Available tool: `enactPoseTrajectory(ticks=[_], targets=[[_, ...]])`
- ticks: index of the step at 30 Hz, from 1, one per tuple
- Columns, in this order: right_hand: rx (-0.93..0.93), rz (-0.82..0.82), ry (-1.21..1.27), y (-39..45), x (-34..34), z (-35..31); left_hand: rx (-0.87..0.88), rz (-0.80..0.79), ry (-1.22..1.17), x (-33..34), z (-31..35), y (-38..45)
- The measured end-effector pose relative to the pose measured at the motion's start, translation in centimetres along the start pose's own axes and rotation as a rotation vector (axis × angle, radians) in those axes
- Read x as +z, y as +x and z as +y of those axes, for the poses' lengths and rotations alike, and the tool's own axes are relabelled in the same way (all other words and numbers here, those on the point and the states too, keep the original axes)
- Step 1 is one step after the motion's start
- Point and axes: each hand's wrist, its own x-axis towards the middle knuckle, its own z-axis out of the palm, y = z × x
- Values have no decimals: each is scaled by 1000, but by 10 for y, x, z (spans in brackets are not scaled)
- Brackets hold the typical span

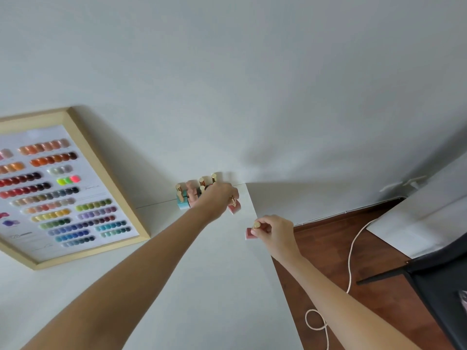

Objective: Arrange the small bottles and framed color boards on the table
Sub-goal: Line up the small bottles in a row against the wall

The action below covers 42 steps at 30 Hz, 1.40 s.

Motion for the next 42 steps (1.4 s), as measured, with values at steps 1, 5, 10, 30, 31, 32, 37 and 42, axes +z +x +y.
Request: enactPoseTrajectory(ticks=[1, 5, 10, 30, 31, 32, 37, 42], targets=[[2, 14, 14, 10, 0, -1, 5, -5, 15, -3, -4, 10], [8, 42, 20, 46, 7, -1, 13, -49, 45, -6, -15, 43], [21, 43, 13, 79, 23, 1, 9, -103, 88, 5, -24, 64], [10, -1, 36, 125, 74, -11, -461, 746, -547, 58, -65, -20], [28, 17, 33, 124, 77, -10, -559, 742, -575, 64, -68, -25], [45, 36, 28, 121, 80, -10, -652, 715, -591, 70, -72, -28], [198, 35, 15, 118, 91, -9, -852, 456, -636, 85, -94, -20], [255, 4, -54, 124, 105, -8, -888, 426, -673, 91, -101, -7]])
